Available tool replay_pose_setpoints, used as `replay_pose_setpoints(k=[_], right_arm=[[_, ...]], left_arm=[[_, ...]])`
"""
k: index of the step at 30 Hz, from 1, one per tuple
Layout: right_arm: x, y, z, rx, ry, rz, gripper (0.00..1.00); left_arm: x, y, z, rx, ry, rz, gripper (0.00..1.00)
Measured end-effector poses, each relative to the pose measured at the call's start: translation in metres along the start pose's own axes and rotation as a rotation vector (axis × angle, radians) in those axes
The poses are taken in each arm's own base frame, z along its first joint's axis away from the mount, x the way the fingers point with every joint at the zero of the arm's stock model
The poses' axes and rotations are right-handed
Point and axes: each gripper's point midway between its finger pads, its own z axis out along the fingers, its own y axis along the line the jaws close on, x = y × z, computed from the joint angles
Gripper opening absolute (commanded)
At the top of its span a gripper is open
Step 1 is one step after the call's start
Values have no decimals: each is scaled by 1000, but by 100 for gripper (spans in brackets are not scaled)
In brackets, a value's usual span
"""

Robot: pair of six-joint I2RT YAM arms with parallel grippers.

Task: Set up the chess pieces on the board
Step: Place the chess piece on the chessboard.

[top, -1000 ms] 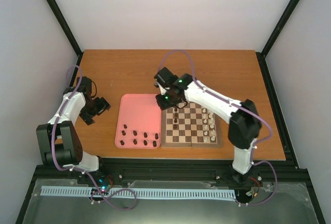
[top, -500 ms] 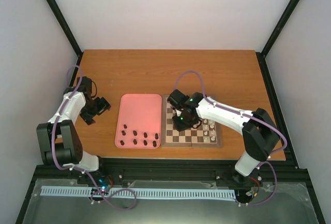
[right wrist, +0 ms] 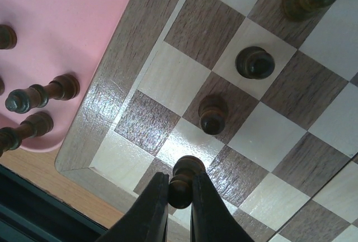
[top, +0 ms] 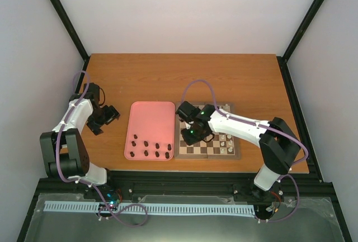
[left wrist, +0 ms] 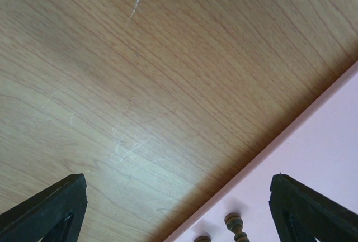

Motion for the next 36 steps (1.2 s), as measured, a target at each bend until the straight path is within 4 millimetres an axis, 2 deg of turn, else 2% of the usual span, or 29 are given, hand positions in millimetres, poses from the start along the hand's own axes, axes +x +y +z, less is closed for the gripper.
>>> replay_pose_setpoints(k=[20, 24, 31, 36], right_arm=[[2, 0, 21, 4, 34, -22, 10], [2, 1, 21, -4, 36, -23, 14], [3, 2, 22, -9, 43, -26, 15], [4, 3, 22, -15, 48, -26, 26]], left_arm=[[0, 0, 0, 1, 0, 1, 100], [0, 0, 0, 2, 1, 1, 100], [0, -1, 0, 3, 2, 3, 100], [1, -1, 0, 6, 4, 3, 100]])
